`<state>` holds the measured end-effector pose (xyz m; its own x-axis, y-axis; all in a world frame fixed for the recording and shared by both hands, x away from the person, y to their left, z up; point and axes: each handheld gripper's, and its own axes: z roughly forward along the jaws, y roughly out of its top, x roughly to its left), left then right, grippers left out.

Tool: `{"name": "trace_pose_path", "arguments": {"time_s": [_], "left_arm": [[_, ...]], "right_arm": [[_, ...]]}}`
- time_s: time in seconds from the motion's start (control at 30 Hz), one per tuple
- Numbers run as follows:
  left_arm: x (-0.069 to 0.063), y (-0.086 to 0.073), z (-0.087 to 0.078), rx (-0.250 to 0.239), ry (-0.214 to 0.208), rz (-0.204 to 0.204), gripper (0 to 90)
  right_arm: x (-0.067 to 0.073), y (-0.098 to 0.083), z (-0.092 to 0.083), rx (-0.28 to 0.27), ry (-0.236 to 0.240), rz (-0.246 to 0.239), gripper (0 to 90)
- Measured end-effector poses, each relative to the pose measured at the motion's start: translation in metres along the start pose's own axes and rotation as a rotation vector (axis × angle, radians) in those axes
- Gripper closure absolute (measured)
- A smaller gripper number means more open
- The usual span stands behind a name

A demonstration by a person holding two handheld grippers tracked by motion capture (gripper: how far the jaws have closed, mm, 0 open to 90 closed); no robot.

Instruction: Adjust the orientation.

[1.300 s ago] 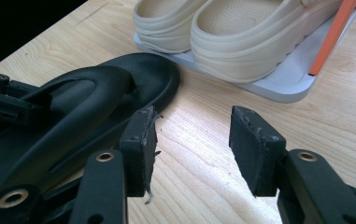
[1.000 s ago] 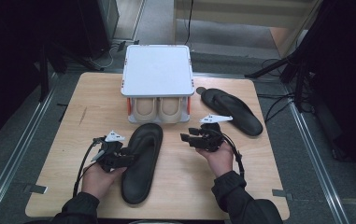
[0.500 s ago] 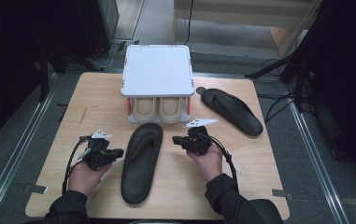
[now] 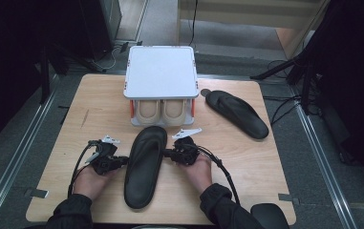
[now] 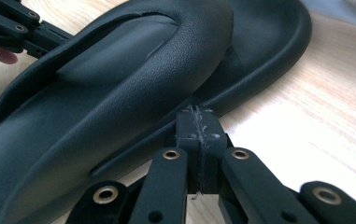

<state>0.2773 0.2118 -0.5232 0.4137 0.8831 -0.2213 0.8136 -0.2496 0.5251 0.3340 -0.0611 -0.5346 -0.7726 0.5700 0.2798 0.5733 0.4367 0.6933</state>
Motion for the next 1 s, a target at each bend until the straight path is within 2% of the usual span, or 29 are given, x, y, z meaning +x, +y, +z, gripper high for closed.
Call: {"name": "trace_pose_path", "arguments": {"time_s": [0.13, 0.27, 0.37, 0.43, 0.5, 0.7, 0.87, 0.9, 1.0], "left_arm": [[-0.004, -0.001, 0.0, 0.005, 0.0, 0.008, 87.2], [-0.009, -0.003, 0.0, 0.016, -0.022, 0.013, 87.2], [-0.012, -0.004, 0.0, 0.017, -0.015, 0.026, 86.1], [-0.011, -0.004, -0.001, 0.022, -0.036, 0.004, 86.2], [-0.013, -0.005, -0.002, 0.021, -0.043, 0.013, 85.3], [-0.01, -0.002, -0.005, -0.01, -0.038, 0.013, 76.8], [-0.011, 0.001, -0.01, -0.022, -0.023, 0.043, 66.8], [-0.011, 0.002, -0.012, -0.037, -0.019, 0.05, 66.2], [-0.008, 0.005, -0.015, -0.056, -0.039, 0.057, 59.7]], "right_arm": [[-0.002, 0.001, -0.001, 0.002, -0.007, -0.003, 89.4], [-0.003, 0.002, -0.002, 0.006, -0.025, -0.01, 89.5], [-0.004, 0.002, -0.002, 0.008, -0.027, -0.007, 89.6], [-0.005, 0.003, -0.002, 0.008, -0.025, -0.005, 89.8], [-0.005, 0.003, -0.003, 0.009, -0.03, -0.005, 89.9], [-0.007, 0.004, -0.007, 0.003, -0.027, 0.006, 88.9], [-0.01, 0.007, -0.013, -0.013, -0.019, 0.019, 85.3], [-0.011, 0.007, -0.014, -0.021, -0.019, 0.016, 84.8], [-0.013, 0.01, -0.021, -0.041, -0.026, 0.022, 82.7]]}}
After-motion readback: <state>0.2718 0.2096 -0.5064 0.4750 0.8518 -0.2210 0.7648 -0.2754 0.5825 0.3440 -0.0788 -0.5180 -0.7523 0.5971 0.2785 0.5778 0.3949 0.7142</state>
